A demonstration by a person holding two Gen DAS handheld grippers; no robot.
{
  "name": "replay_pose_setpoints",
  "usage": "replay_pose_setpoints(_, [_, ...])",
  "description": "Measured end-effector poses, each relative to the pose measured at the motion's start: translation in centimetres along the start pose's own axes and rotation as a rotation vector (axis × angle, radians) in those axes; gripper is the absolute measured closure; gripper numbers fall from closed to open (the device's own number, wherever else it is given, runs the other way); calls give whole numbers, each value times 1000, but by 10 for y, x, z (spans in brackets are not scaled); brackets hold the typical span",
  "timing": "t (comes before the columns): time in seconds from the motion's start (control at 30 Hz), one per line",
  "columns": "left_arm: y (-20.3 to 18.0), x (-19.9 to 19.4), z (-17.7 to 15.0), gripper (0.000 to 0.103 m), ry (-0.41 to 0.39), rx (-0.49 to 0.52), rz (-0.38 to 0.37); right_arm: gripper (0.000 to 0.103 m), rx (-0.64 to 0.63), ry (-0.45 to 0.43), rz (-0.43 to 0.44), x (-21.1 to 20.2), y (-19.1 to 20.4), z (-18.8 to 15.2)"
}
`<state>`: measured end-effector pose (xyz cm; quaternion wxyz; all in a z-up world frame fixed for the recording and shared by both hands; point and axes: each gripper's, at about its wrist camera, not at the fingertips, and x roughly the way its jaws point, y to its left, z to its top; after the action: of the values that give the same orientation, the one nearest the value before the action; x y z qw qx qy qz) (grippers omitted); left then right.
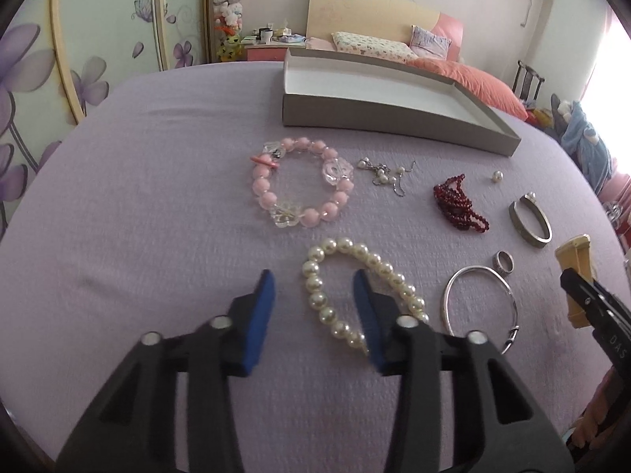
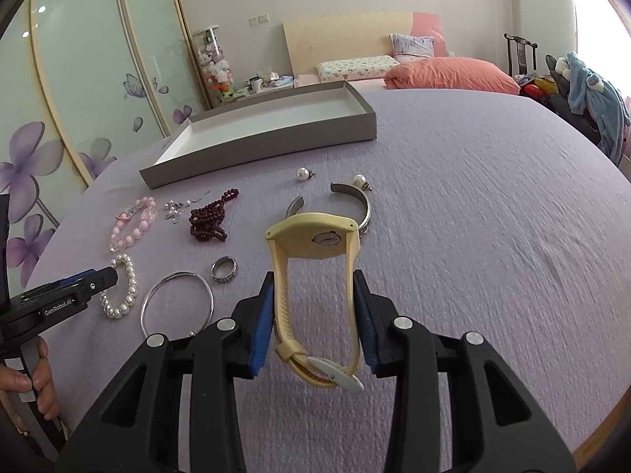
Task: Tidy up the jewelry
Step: 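Grasp the yellow watch with the right tool while the left tool grasps the pearl bracelet, then carry the pearl bracelet and yellow watch into the grey tray and release both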
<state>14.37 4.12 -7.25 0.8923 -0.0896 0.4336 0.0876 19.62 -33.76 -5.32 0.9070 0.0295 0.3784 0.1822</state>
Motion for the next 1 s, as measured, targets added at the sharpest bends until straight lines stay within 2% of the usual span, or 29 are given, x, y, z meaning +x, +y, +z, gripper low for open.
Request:
replay_pose_setpoints(0.1, [-5,0,-1,75,1,12,8,64,2,-6,2,-3,-1,0])
replay_pose_setpoints(0.23, [-14,0,-2,76,2,41,41,64,3,-15,5,-7,-2,-1])
replay_pose_setpoints(0.37, [-20,3,0,93,-4,63,56,63,-1,-20,12,-12,-1,-2])
replay_pose_setpoints(0.5, [-18,2,0,93,-7,75,39,63,-8,-36,21,-18,1,-1])
replay_pose_setpoints(0.67, [-5,-5,0,94,-20,40,-30,63,-27,-64,32,-25,4,8])
replay_pose_setpoints(1.0, [-4,-63,24,94,-169,62,-142,63,-50,-83,117,-27,15,37])
